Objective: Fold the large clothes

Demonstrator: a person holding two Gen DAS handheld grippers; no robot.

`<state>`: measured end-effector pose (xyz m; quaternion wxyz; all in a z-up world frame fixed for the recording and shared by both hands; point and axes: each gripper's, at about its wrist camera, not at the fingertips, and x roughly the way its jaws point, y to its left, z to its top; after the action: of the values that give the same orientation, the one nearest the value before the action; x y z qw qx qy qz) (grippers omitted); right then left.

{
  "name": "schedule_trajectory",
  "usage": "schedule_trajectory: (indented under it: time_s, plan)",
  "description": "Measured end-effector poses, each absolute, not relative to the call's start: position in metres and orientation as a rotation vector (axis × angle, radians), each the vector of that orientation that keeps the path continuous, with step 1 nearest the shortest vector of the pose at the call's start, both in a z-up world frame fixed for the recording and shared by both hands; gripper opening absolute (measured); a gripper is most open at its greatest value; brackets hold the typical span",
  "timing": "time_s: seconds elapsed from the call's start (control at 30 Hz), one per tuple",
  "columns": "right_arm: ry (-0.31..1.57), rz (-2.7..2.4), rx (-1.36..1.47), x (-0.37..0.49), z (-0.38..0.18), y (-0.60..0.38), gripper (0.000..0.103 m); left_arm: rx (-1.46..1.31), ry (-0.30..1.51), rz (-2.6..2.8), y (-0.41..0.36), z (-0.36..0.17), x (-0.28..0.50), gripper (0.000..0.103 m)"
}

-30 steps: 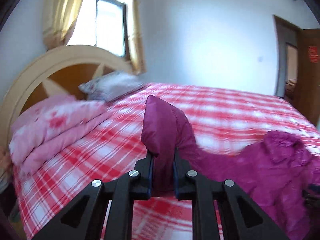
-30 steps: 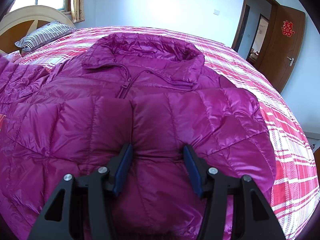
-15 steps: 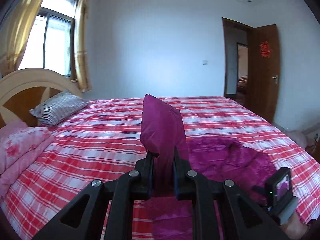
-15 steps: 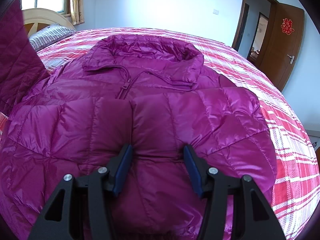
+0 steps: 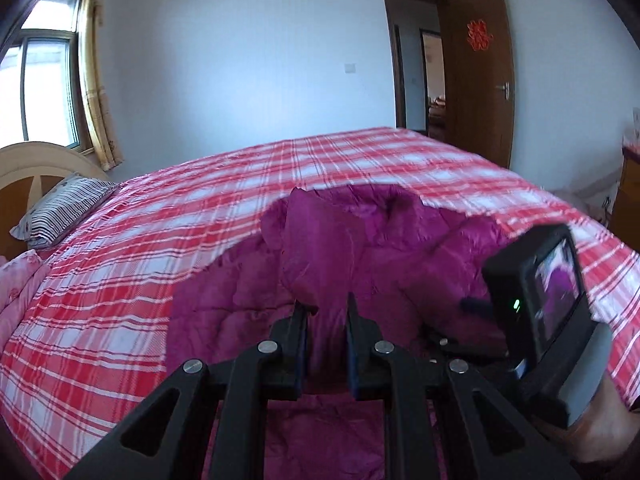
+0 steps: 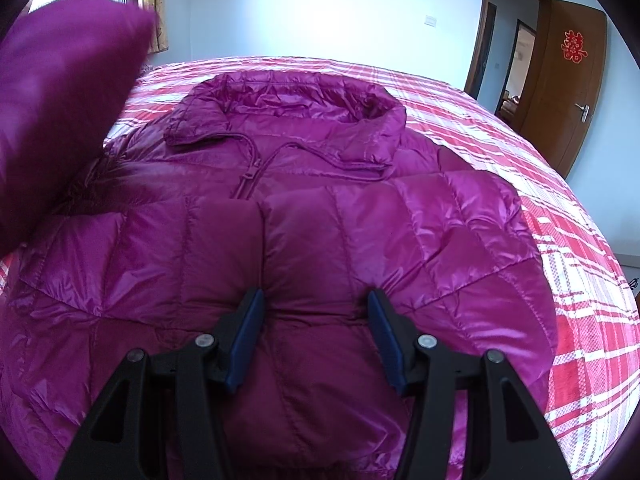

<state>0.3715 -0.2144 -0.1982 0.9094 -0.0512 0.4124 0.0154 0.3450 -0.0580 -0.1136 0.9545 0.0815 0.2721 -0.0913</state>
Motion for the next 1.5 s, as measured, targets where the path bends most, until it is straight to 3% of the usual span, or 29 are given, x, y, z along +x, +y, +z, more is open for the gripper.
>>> schedule_trajectory:
  time_s: [0.17,0.33,0.37,0.47,0.5,0.67,0.83,1.03,1.13,1.33,1.5]
  plan:
    - [0.851,0.032,-0.089,0.372,-0.198,-0.217,0.06,0.21,0.584,-0.182,-0.073,-0.138,0.348,0.017]
    - [0.853,0.033,-0.08,0.372,-0.198,-0.218,0.061,0.25,0.536,-0.219,-0.085,-0.12,0.327,0.025]
    - [0.853,0.033,-0.08,0.373,-0.198,-0.218,0.061,0.252,0.498,-0.23,-0.085,-0.112,0.32,0.032]
    - [0.854,0.033,-0.08,0.372,-0.198,-0.218,0.061,0.218,0.365,-0.241,-0.074,-0.086,0.298,0.072]
    - [0.854,0.033,-0.08,0.372,-0.198,-0.219,0.061,0.191,0.322,-0.22,-0.066,-0.078,0.293,0.08]
    - [0.854,0.032,-0.079,0.373,-0.198,-0.219,0.062,0.094,0.391,-0.059,-0.027,-0.083,0.325,0.08]
    - [0.855,0.032,-0.081,0.372,-0.198,-0.218,0.062,0.161,0.669,0.017,-0.036,-0.154,0.385,0.08]
    - [0.834,0.048,0.093,0.362,-0.182,-0.249,0.061,0.205,0.719,0.037,-0.043,-0.174,0.391,0.08]
    - [0.733,-0.057,0.144,0.336,-0.151,-0.272,0.062,0.203,0.735,0.029,-0.045,-0.178,0.393,0.08]
    - [0.608,0.074,0.15,0.324,-0.092,-0.238,0.051,0.171,0.74,0.016,-0.04,-0.179,0.395,0.08]
    - [0.728,0.209,0.161,0.36,-0.128,-0.197,0.039,0.097,0.725,0.019,-0.026,-0.173,0.392,0.082]
